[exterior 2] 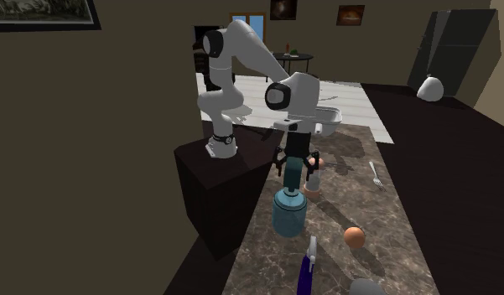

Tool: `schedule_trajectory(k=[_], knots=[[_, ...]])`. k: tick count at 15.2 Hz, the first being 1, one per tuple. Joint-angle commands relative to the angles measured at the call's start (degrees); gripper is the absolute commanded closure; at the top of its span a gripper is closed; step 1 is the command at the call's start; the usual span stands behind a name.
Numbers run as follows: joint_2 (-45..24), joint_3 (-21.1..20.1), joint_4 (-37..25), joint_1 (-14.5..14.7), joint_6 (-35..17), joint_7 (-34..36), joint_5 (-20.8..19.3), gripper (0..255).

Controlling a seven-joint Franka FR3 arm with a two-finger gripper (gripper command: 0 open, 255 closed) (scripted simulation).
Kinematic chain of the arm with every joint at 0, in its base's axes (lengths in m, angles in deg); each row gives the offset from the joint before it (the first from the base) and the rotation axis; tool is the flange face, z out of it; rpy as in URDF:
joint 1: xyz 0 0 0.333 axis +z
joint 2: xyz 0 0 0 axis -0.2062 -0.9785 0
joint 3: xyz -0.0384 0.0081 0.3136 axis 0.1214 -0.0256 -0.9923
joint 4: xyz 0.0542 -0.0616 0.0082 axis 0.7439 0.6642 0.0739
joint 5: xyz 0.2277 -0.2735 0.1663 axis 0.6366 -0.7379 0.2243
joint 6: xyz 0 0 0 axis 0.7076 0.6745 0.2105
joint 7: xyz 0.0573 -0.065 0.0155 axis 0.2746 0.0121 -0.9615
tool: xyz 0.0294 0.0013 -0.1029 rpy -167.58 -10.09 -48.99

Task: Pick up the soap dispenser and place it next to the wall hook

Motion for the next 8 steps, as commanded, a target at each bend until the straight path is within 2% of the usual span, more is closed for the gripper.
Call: schedule_trajectory(k=[1, 2, 8], knots=[[0.0, 0.0, 0.0, 0.0, 0.0, 0.0, 0.0, 0], [0.0, 0.0, 0.0, 0.0, 0.0, 0.0, 0.0, 255], [0.0, 0.0, 0.0, 0.0, 0.0, 0.0, 0.0, 255]])
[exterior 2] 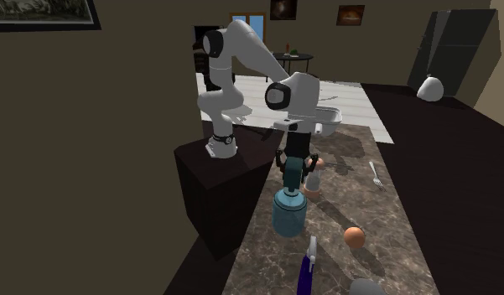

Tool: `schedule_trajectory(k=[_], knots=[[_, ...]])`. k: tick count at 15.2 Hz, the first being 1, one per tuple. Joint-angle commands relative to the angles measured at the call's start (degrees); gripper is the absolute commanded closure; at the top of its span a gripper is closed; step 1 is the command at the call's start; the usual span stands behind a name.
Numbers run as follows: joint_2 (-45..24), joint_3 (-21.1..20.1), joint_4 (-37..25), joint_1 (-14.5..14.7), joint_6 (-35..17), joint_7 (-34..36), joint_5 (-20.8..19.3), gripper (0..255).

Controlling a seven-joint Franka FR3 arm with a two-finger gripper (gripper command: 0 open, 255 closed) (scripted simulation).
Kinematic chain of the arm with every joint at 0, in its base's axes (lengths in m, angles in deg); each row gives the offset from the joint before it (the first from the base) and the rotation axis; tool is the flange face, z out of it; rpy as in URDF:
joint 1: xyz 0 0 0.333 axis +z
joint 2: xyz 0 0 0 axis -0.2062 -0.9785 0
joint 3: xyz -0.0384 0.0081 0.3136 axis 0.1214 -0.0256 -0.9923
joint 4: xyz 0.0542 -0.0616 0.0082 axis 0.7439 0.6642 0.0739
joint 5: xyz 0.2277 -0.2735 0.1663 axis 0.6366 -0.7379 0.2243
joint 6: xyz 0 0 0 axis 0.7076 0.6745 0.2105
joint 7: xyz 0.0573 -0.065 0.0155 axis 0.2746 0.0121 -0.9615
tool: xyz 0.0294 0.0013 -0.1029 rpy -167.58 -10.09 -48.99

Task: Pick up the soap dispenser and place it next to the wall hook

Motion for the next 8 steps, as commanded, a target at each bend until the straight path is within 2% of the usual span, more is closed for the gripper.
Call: schedule_trajectory(k=[1, 8], knots=[[0.0, 0.0, 0.0, 0.0, 0.0, 0.0, 0.0, 255], [1.6, -0.3, -1.8, -0.1, 3.2, -1.5, 1.3, 255]])
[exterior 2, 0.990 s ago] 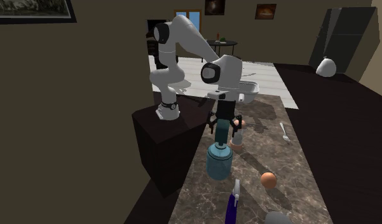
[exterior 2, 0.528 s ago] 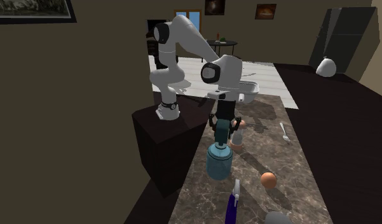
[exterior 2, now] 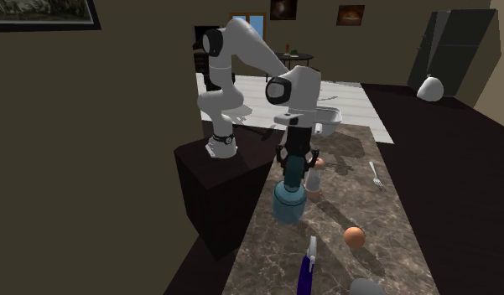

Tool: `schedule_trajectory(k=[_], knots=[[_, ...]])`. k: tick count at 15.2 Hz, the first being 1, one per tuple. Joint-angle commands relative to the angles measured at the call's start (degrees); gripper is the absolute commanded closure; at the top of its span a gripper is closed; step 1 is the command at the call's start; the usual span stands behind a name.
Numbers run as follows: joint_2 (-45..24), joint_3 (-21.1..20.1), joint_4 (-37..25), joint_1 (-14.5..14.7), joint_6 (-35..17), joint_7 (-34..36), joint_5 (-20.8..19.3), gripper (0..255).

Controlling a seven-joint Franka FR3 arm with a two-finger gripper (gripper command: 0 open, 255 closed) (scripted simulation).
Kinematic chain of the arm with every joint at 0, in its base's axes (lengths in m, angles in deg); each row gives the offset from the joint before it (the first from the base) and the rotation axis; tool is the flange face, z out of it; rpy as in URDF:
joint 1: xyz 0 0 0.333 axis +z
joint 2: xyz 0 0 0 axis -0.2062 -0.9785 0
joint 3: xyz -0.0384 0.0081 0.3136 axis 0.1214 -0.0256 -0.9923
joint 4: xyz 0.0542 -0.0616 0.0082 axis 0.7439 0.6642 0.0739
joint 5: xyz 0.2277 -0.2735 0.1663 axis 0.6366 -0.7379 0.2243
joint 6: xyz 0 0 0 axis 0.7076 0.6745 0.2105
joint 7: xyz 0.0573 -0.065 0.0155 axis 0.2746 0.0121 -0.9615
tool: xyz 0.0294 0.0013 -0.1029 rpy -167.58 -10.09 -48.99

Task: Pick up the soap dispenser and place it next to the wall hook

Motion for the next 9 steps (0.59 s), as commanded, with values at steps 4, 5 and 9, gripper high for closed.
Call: schedule_trajectory(k=[4, 5, 9], knots=[[1.6, -0.3, -2.1, -0.1, 3.4, -1.4, 1.2, 255], [1.9, -0.3, -2.5, -0.1, 4.1, -1.7, 1.5, 255], [2.8, -0.5, -4.4, -0.1, 6.8, -2.6, 2.2, 255]])
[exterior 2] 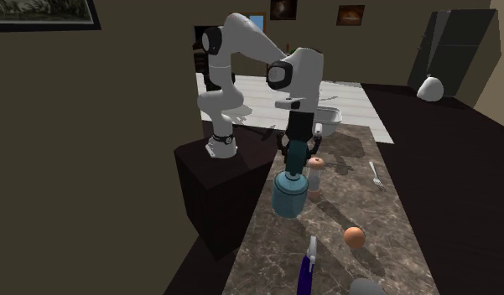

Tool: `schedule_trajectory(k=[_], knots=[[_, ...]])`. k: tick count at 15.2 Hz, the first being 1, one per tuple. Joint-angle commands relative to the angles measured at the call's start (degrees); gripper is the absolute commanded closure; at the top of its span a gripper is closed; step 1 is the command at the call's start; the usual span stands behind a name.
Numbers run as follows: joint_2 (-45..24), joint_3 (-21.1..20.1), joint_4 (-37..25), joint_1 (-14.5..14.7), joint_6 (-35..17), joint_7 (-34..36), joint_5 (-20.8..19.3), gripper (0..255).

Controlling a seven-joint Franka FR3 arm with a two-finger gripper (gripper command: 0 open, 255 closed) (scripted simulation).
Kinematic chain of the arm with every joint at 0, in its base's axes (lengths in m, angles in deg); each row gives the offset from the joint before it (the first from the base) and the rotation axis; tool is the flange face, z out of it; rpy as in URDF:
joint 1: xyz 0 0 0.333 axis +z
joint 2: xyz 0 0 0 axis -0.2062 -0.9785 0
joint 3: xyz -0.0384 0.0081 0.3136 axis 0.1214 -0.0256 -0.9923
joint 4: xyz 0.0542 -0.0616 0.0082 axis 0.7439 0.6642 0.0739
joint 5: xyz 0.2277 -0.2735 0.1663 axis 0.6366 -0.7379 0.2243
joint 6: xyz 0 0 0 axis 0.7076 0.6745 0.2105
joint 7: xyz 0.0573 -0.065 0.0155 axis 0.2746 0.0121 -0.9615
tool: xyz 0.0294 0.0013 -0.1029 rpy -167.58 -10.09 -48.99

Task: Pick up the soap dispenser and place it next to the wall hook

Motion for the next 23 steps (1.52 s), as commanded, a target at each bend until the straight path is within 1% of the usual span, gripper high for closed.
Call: schedule_trajectory(k=[1, 5, 9, 14, 19, 23], knots=[[0.4, -0.1, -1.1, 0.0, 1.4, -0.5, 0.4, 255], [1.1, -0.2, -3.2, 0.0, 4.1, -1.4, 1.0, 255], [3.8, -2.3, -0.1, 2.6, 4.8, 3.6, 0.5, 255], [6.0, -5.3, 2.2, 6.0, 6.4, 10.0, 0.0, 255], [6.8, -8.5, 2.8, 9.4, 8.4, 16.5, -0.4, 255], [6.4, -11.2, 2.0, 12.2, 10.4, 21.9, -0.9, 255]])
